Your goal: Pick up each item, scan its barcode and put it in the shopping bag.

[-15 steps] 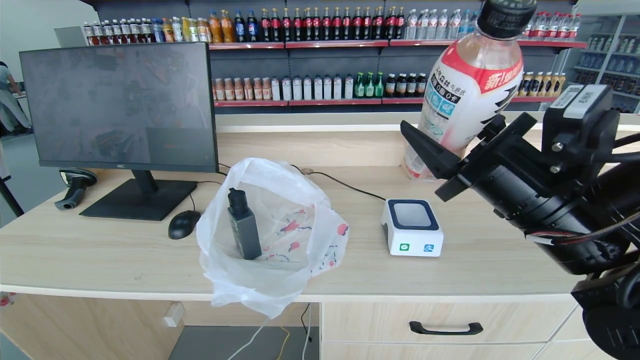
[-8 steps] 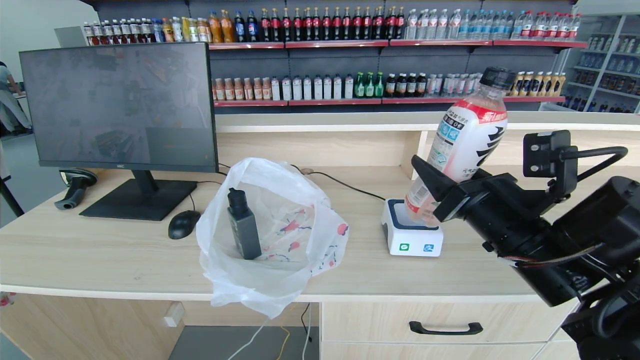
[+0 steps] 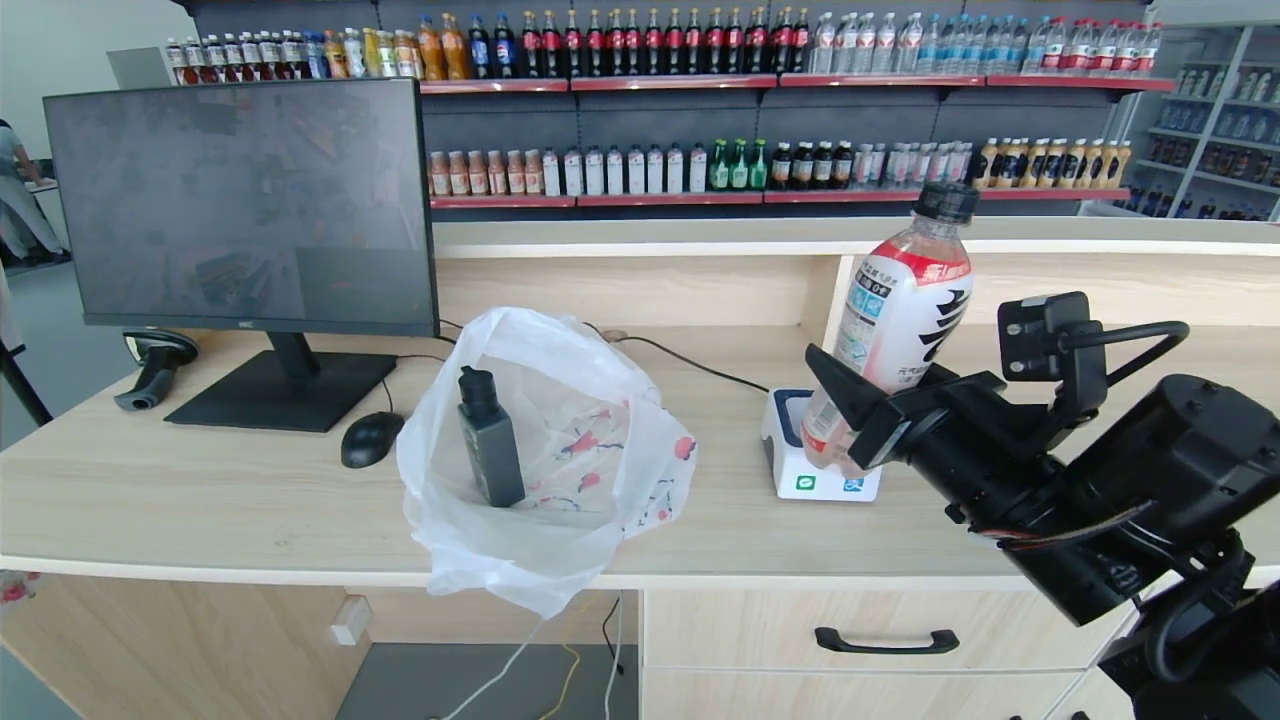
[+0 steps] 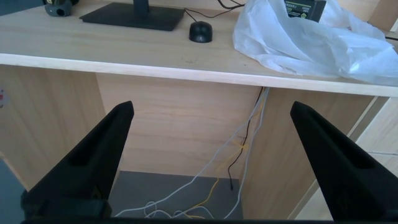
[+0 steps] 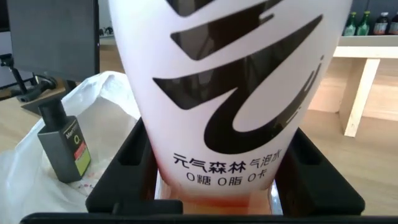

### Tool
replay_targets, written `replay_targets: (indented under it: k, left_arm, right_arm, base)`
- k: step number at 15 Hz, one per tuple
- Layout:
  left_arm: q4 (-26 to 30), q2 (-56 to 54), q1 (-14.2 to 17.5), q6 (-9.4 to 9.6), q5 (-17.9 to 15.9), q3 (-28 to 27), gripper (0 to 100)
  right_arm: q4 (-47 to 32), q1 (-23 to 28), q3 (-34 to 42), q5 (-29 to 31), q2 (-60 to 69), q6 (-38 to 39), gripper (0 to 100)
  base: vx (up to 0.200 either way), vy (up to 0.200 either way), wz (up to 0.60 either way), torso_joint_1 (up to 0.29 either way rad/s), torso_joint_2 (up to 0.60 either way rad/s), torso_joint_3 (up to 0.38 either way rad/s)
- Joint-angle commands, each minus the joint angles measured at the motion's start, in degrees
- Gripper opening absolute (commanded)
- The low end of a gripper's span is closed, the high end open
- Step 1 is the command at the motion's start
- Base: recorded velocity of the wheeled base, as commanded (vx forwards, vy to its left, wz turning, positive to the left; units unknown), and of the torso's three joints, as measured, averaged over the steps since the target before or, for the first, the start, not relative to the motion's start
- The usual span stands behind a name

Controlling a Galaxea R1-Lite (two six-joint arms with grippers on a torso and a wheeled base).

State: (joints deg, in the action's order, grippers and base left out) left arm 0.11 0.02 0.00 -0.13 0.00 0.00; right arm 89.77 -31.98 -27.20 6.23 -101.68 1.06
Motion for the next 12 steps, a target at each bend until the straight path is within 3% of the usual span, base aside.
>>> replay_targets:
  k: [1,4,12]
  left_arm:
    - [-0.02,-0.02,0.00,0.05,0.00,0.00,100]
    - [-0.11,-0.02,0.00,-0.13,0.00,0.00,100]
    - [-0.11,-0.02,0.00,-0.13,0.00,0.00,100]
  right_arm:
    - [0.23,-0.10,0.48,-0.08,0.26,-0.01,0]
    - [0.23,0.60,0.65,-0.08,0.87,-0.53,0]
    - [0.23,0.51,0.57,-0.08,0.87,-0.62,0]
  base:
    - [0.000,0.000,0.00,0.000,0.00,0.000]
    - [0.000,0.000,0.00,0.000,0.00,0.000]
    - [0.000,0.200,0.00,0.007,0.01,0.001]
